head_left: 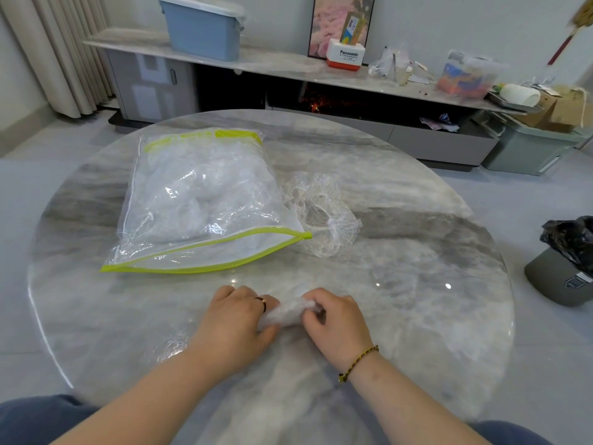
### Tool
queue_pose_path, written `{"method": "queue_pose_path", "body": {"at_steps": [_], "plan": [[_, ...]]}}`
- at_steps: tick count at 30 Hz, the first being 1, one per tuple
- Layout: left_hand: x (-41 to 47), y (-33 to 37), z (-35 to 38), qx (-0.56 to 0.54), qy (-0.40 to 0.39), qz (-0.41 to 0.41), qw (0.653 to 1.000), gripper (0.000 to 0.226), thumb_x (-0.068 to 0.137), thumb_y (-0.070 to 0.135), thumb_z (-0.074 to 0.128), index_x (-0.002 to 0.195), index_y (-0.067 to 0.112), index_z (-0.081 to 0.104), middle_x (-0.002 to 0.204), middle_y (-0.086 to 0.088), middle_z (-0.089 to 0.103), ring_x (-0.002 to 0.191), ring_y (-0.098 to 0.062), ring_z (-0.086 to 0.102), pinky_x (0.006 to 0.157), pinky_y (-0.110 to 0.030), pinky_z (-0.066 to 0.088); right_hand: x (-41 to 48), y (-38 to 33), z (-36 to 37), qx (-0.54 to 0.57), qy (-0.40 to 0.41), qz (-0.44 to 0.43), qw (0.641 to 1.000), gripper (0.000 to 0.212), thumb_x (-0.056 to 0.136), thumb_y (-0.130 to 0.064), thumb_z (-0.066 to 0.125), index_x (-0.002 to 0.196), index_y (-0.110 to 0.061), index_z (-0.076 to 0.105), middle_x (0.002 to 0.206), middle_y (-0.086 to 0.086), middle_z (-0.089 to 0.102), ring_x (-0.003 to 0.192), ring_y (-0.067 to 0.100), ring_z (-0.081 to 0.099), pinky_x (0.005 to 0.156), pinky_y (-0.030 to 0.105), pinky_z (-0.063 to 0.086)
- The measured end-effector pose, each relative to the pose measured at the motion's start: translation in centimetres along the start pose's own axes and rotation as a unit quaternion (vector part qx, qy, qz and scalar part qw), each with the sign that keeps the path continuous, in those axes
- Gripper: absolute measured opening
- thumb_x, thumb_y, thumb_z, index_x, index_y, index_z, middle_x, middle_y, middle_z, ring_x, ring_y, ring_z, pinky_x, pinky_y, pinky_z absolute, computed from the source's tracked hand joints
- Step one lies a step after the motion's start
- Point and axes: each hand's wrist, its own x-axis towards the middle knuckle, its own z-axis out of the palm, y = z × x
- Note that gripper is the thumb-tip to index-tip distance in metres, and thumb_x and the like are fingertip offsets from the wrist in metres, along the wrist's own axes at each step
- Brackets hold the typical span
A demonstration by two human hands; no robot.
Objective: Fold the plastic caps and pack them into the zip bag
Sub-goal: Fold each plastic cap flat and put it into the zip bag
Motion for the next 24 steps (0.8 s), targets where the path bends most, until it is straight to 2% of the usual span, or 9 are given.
{"method": "queue_pose_path", "body": {"at_steps": [3,6,9,11,13,16,20,22,24], "plan": [[0.2,0.5,-0.4,-0.212,-0.026,-0.181,0.960,0.024,0.085,0.040,0.053,0.103,0.027,0.060,0.094,0.001,0.067,0.087,-0.015,0.061,0.076,-0.019,0.037,-0.2,0.0,0.0,0.130,-0.049,0.106,0.985,0.027,0.087,-0.015,0.056,0.065,-0.030,0.051,0.047,-0.013,0.052,0.053,0.004,0.048,0.057,0.016,0.035],[0.5,0.1,0.3,-0.285,-0.008,-0.256,0.923,0.020,0.086,0.019,0.062,0.103,0.025,0.055,0.074,0.003,0.063,0.059,-0.005,0.057,0.066,-0.024,0.047,-0.1,0.0,0.2,0.126,-0.036,0.140,0.981,0.027,0.089,-0.018,0.056,0.066,-0.029,0.045,0.043,-0.010,0.047,0.047,0.005,0.043,0.052,0.014,0.034],[0.7,0.3,0.7,-0.165,-0.018,-0.251,0.954,0.033,0.089,0.027,0.056,0.121,0.026,0.048,0.064,0.013,0.050,0.071,-0.014,0.057,0.066,-0.025,0.040,-0.2,-0.3,0.0,0.059,-0.039,0.141,0.988,0.009,0.091,-0.023,0.052,0.099,-0.021,0.049,0.067,-0.015,0.043,0.067,0.007,0.045,0.062,0.019,0.035],[0.5,0.4,0.8,-0.082,-0.015,-0.226,0.971,0.038,0.091,0.033,0.050,0.128,0.029,0.041,0.072,0.013,0.049,0.091,-0.015,0.060,0.071,-0.024,0.039,-0.3,-0.4,-0.1,0.023,-0.044,0.142,0.989,0.032,0.093,-0.029,0.049,0.122,-0.020,0.041,0.081,-0.016,0.044,0.080,0.009,0.048,0.070,0.021,0.036],[0.5,0.7,0.8,-0.059,-0.008,-0.226,0.972,0.038,0.092,0.036,0.048,0.129,0.030,0.040,0.092,0.011,0.054,0.101,-0.012,0.058,0.075,-0.022,0.039,-0.2,-0.8,-0.5,0.017,-0.050,0.163,0.985,0.044,0.092,-0.041,0.046,0.129,-0.018,0.037,0.096,-0.011,0.051,0.096,0.012,0.052,0.085,0.023,0.040],[0.5,1.1,0.4,-0.067,-0.020,-0.231,0.970,0.036,0.091,0.039,0.049,0.126,0.031,0.045,0.120,0.011,0.052,0.105,-0.008,0.056,0.082,-0.020,0.039,-0.1,-1.3,-0.5,-0.069,-0.104,0.157,0.980,0.051,0.086,-0.052,0.049,0.125,-0.019,0.042,0.118,-0.005,0.052,0.116,0.016,0.043,0.097,0.026,0.033],[0.6,0.2,-1.0,-0.051,0.052,-0.214,0.974,0.029,0.093,0.035,0.047,0.115,0.022,0.060,0.119,0.007,0.052,0.104,-0.016,0.058,0.081,-0.024,0.043,-0.3,-1.6,-0.2,-0.165,-0.132,0.106,0.972,0.038,0.090,-0.042,0.046,0.118,-0.018,0.050,0.122,-0.002,0.049,0.116,0.020,0.038,0.093,0.026,0.030],[1.0,-1.3,-1.9,0.034,0.136,-0.154,0.978,0.035,0.089,0.029,0.042,0.093,0.012,0.072,0.102,-0.005,0.063,0.084,-0.030,0.064,0.068,-0.032,0.050,-0.3,-1.7,0.4,-0.106,-0.079,0.093,0.987,0.029,0.089,-0.037,0.045,0.106,-0.016,0.056,0.113,-0.002,0.052,0.109,0.019,0.041,0.088,0.022,0.030],[0.8,-3.2,-3.1,0.130,0.206,-0.141,0.960,0.031,0.079,0.022,0.047,0.078,0.006,0.074,0.096,-0.015,0.067,0.081,-0.035,0.061,0.071,-0.038,0.045,0.0,-2.5,0.8,0.087,0.006,0.123,0.989,0.005,0.087,-0.023,0.053,0.084,-0.019,0.052,0.090,-0.002,0.053,0.089,0.009,0.046,0.074,0.016,0.033]]}}
